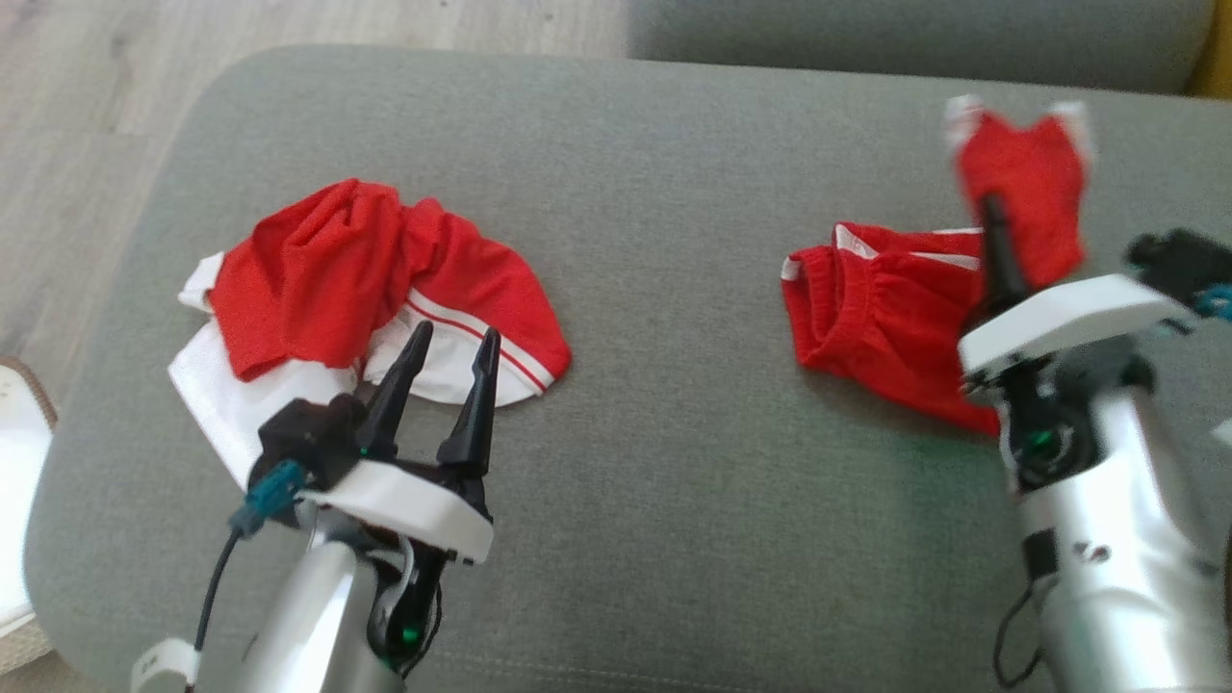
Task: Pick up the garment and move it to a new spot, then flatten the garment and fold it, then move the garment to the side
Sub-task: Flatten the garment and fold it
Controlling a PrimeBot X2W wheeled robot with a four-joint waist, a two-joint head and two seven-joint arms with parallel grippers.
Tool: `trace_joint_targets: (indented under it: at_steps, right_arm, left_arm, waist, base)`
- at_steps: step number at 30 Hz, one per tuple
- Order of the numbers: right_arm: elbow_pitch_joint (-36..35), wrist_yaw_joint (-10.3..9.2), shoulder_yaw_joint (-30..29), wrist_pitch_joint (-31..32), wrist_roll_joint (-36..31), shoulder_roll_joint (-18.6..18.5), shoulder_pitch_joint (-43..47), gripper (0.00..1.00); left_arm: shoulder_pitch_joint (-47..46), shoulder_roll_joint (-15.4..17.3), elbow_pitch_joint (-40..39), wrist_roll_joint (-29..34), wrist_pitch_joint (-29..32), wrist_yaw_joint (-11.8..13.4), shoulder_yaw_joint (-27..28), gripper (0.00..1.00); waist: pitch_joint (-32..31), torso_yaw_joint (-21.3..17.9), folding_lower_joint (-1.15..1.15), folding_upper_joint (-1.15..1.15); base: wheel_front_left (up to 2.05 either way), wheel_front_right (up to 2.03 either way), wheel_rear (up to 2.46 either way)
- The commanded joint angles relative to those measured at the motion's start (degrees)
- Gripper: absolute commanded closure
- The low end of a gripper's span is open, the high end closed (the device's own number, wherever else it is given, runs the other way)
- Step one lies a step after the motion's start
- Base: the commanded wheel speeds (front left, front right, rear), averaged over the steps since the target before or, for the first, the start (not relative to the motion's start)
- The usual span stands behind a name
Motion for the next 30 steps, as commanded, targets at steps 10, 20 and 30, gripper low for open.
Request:
trace_joint_targets:
  at_steps: [10,20,30]
  right_arm:
    - [-3.2,-0.05,15.5,1.0,2.7,0.6,4.8,1.0]
    - [3.5,-0.05,24.3,-3.1,-3.0,0.2,4.0,0.0]
    - [0.0,-0.05,29.1,-7.2,-4.0,-0.6,4.5,0.0]
  left_arm:
    - [1.5,0.7,-1.9,0.2,-0.7,-0.1,3.0,0.0]
    - [1.7,0.7,-2.2,-0.1,-0.7,0.0,3.3,0.0]
    - [2.1,0.7,-2.6,0.0,-0.7,0.3,4.0,0.0]
  waist:
    - [-1.6,2.8,0.0,0.0]
    - [-1.5,2.1,0.0,0.0]
    - [-2.8,-1.7,0.0,0.0]
  base:
    - [0.0,0.0,0.0]
    - [0.0,0.0,0.0]
    - [0.0,0.0,0.0]
